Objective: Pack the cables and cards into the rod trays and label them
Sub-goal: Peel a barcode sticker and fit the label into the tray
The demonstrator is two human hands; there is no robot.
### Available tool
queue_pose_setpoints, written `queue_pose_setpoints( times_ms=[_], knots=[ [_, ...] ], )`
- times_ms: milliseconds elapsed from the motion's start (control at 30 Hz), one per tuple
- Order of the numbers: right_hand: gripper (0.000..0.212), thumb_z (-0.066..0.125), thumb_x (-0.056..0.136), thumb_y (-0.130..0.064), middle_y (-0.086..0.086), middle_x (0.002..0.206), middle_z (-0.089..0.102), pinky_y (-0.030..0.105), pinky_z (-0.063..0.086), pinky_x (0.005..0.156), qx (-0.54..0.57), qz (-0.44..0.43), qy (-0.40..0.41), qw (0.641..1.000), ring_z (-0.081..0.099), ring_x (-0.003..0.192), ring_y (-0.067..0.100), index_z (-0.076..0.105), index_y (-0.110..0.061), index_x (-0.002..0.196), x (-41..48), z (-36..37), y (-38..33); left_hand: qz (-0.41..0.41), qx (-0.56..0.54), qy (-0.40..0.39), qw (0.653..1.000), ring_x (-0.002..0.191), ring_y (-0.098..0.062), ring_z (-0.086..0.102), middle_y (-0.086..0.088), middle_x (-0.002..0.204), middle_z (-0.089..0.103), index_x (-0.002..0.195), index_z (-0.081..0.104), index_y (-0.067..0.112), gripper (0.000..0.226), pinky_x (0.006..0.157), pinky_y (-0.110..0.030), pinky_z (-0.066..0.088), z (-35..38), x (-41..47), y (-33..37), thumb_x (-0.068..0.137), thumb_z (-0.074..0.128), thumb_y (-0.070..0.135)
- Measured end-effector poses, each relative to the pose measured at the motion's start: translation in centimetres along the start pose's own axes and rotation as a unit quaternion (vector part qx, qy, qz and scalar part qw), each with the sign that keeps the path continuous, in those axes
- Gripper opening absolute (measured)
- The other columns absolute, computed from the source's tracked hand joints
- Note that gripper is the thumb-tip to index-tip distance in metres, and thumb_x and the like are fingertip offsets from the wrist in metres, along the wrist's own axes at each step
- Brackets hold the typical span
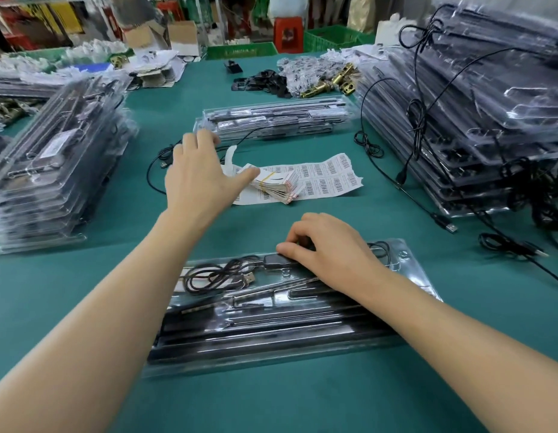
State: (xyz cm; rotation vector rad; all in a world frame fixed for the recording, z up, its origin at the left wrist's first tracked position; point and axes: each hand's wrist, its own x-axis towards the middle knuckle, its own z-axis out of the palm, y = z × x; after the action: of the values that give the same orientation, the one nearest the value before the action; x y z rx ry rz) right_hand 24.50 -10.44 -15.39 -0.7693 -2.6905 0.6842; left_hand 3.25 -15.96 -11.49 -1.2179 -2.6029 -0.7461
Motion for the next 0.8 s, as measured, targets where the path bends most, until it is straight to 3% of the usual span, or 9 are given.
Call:
queue_pose_setpoints(
  times_ms=[67,133,233,300,367,500,567,667,800],
  knots=[
    [0.025,0.062,0.095,-0.052,-0.011,0.081,0.053,0.031,0.040,0.073,0.012,0.012,-0.005,1.000,0.050,0.083,0.008,0.064,-0.032,0.080,0.1,-0.1,0.1,-0.031,0.060,-0.069,0.995,0.119,-0.033,0.055,-0.009,0.124,0.062,0.130,0.058,0.016,0.066,0.086,-0.043,0.045,0.8,1.3,-0.7,0.083,0.070,0.061],
    [0.025,0.063,0.094,-0.053,-0.011,0.082,0.054,0.031,0.040,0.070,0.017,0.017,-0.010,1.000,0.050,0.080,0.007,0.063,-0.033,0.079,0.2,-0.2,0.1,-0.042,0.059,-0.065,0.995,0.101,-0.037,0.064,-0.007,0.099,0.071,0.109,0.071,0.020,0.032,0.076,-0.038,0.046,0.9,1.8,-2.1,0.090,0.063,0.044],
    [0.022,0.064,0.093,-0.054,-0.011,0.082,0.055,0.029,0.039,0.069,0.020,0.012,-0.016,1.000,0.051,0.080,0.005,0.064,-0.037,0.079,0.3,-0.4,0.1,-0.100,-0.127,-0.003,0.987,0.073,-0.030,0.059,-0.004,0.071,0.062,0.081,0.068,0.012,0.024,0.066,-0.033,0.043,-0.2,1.7,-4.8,0.087,0.056,0.032],
    [0.020,0.064,0.092,-0.053,-0.012,0.082,0.056,0.028,0.037,0.070,0.014,0.003,-0.021,1.000,0.049,0.083,0.005,0.064,-0.038,0.080,0.4,-0.5,0.1,-0.153,-0.326,0.039,0.932,0.071,-0.022,0.057,-0.004,0.074,0.063,0.079,0.067,0.013,0.021,0.067,-0.033,0.046,-1.3,1.5,-6.5,0.085,0.059,0.032],
    [0.019,0.064,0.093,-0.052,-0.013,0.082,0.056,0.028,0.037,0.072,0.001,-0.001,-0.031,1.000,0.049,0.086,0.007,0.067,-0.037,0.081,0.9,-0.7,0.0,-0.196,-0.449,0.049,0.870,0.075,-0.018,0.063,-0.001,0.082,0.069,0.084,0.068,0.016,0.015,0.070,-0.035,0.054,-2.2,1.0,-7.9,0.088,0.061,0.028],
    [0.023,0.061,0.097,-0.046,-0.015,0.079,0.059,0.029,0.039,0.071,0.008,-0.010,-0.026,1.000,0.051,0.078,0.003,0.075,-0.029,0.088,2.7,-1.1,-1.1,-0.266,-0.603,0.042,0.751,0.084,-0.013,0.073,0.002,0.096,0.075,0.102,0.065,0.018,0.008,0.066,-0.029,0.060,-2.8,-0.1,-9.8,0.101,0.057,0.019],
    [0.022,0.062,0.098,-0.041,-0.016,0.081,0.060,0.029,0.040,0.071,0.036,-0.017,-0.012,0.999,0.052,0.075,0.001,0.075,-0.026,0.091,3.7,-0.8,-2.3,-0.276,-0.642,0.020,0.715,0.089,-0.016,0.074,-0.001,0.103,0.076,0.110,0.063,0.014,0.012,0.068,-0.030,0.061,-2.6,-0.8,-10.4,0.104,0.053,0.016],
    [0.018,0.064,0.097,-0.034,-0.013,0.085,0.065,0.029,0.046,0.075,0.088,-0.035,0.007,0.995,0.056,0.077,0.001,0.076,-0.021,0.096,5.5,0.1,-4.7,-0.256,-0.650,-0.018,0.716,0.090,-0.013,0.073,0.000,0.103,0.074,0.101,0.061,0.015,0.012,0.063,-0.025,0.059,-2.1,-1.6,-10.7,0.104,0.050,0.012],
    [0.016,0.067,0.095,-0.026,-0.003,0.096,0.074,0.039,0.052,0.087,0.132,-0.034,0.032,0.990,0.066,0.090,0.016,0.075,-0.015,0.103,8.3,2.2,-7.8,-0.226,-0.628,-0.051,0.743,0.086,-0.015,0.073,0.002,0.090,0.075,0.088,0.057,0.016,0.020,0.064,-0.033,0.062,-1.6,-2.2,-10.4,0.105,0.048,0.011]
  ],
)
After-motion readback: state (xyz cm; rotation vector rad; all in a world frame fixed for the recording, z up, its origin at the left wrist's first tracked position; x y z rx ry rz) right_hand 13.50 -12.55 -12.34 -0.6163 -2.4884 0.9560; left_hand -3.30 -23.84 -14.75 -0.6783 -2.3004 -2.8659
